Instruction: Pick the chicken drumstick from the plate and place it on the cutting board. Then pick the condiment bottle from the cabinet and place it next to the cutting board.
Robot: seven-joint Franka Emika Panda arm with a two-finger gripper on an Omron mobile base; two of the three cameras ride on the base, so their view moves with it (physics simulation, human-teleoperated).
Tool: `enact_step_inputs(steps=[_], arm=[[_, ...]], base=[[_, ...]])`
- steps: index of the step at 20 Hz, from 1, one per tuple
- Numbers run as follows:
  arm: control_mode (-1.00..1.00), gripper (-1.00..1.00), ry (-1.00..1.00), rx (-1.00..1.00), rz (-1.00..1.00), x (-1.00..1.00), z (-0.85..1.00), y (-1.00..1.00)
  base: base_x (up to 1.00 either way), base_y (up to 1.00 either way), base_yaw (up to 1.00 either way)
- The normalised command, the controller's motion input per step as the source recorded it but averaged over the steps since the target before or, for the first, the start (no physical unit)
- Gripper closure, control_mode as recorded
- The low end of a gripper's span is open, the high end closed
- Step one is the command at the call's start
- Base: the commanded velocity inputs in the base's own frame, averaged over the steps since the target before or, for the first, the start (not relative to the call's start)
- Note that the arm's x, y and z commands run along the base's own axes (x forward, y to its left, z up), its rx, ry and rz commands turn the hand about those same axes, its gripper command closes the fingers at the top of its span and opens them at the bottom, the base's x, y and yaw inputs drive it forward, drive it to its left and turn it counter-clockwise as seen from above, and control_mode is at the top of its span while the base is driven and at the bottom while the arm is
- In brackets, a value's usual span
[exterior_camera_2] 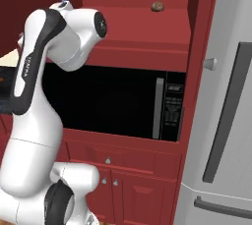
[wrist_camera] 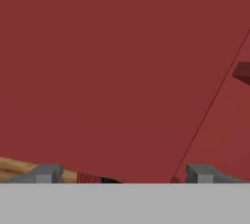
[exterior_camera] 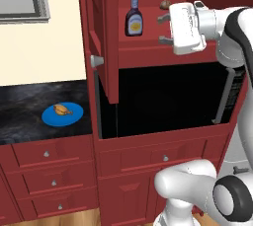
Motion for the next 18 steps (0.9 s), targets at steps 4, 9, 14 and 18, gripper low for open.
enact_step_inputs(steps=[4,9,14,18], arm=[[-1.00,-1.00,-0.11,0.00,0.11,0.00,0.00,0.00],[-1.00,-1.00,-0.04,0.00,0.05,0.00,0.00,0.00],[-1.00,-1.00,0.06,0.04,0.00,0.02,0.03,-0.04],[-1.00,-1.00,0.08,0.11,0.00,0.16,0.01,-0.08]], base=[[0.00,0.00,0.00],[0.00,0.00,0.00],[0.00,0.00,0.00],[0.00,0.00,0.00]])
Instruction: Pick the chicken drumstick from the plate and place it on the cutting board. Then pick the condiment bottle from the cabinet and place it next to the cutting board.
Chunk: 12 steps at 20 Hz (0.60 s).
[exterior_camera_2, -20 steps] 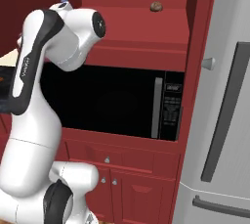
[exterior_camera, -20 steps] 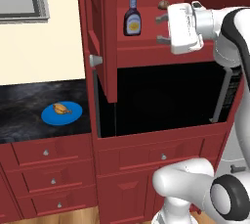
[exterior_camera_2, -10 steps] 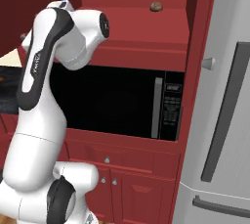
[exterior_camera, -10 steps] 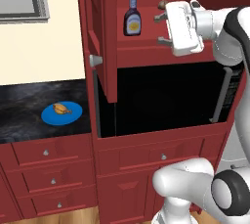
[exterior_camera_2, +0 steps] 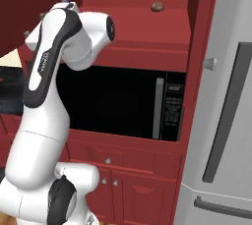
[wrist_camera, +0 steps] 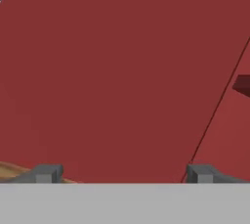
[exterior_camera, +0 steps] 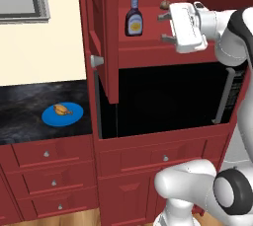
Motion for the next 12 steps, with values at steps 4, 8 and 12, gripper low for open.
enact_step_inputs(steps=[4,8,12], arm=[[-1.00,-1.00,0.06,0.09,0.00,0.28,0.00,-0.05],[-1.00,-1.00,0.03,0.00,0.00,0.29,0.01,-0.02],[-1.00,-1.00,0.01,0.00,0.00,0.16,0.09,0.00]], base=[[0.00,0.00,0.00],[0.00,0.00,0.00],[0.00,0.00,0.00]])
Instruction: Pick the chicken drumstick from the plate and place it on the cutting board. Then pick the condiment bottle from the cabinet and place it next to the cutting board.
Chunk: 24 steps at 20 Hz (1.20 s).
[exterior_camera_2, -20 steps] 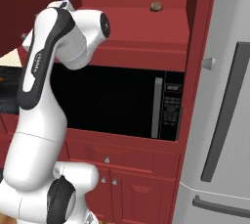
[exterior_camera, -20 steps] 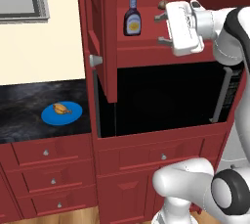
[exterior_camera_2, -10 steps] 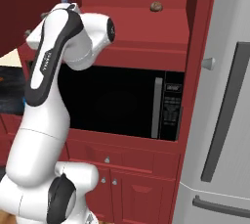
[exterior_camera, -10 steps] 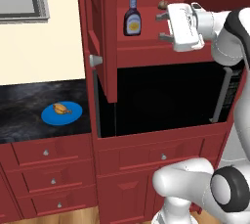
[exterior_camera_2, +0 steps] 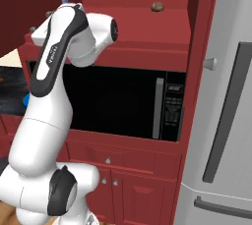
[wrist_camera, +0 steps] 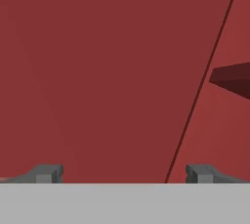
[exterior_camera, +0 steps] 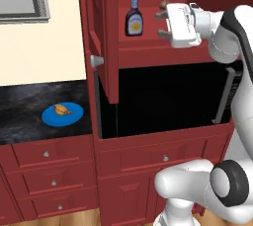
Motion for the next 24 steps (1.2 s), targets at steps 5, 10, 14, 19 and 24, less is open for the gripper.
enact_step_inputs(steps=[5,10,14,19,24], arm=[[-1.00,-1.00,0.02,0.00,0.00,0.07,0.14,0.00],[-1.00,-1.00,0.05,0.00,0.00,0.06,0.03,0.00],[-1.00,-1.00,0.05,0.00,-0.01,0.00,0.00,0.00],[-1.00,-1.00,0.01,0.00,-0.03,0.00,0.00,0.00],[-1.00,-1.00,0.00,0.00,-0.06,0.00,0.00,-0.02]], base=[[0.00,0.00,0.00],[0.00,0.00,0.00],[0.00,0.00,0.00],[0.00,0.00,0.00],[0.00,0.00,0.00]])
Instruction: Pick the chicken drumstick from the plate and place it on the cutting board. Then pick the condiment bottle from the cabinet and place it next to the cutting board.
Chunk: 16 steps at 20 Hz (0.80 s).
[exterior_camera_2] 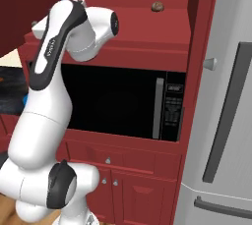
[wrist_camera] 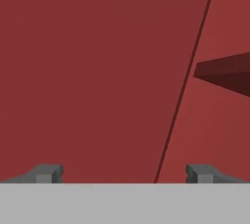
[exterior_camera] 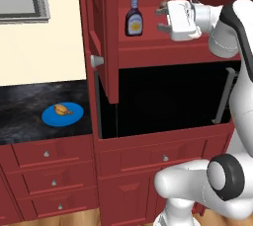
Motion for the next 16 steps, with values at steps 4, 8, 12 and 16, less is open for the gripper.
enact_step_inputs(steps=[4,8,12,16], arm=[[-1.00,-1.00,0.00,0.00,-0.08,0.01,0.00,-0.11],[-1.00,-1.00,0.00,0.00,-0.07,0.05,0.00,-0.10],[-1.00,-1.00,0.00,0.03,-0.06,0.11,0.00,-0.06],[-1.00,-1.00,0.00,0.06,-0.03,0.18,0.00,-0.02]], base=[[0.00,0.00,0.00],[0.00,0.00,0.00],[0.00,0.00,0.00],[0.00,0.00,0.00]])
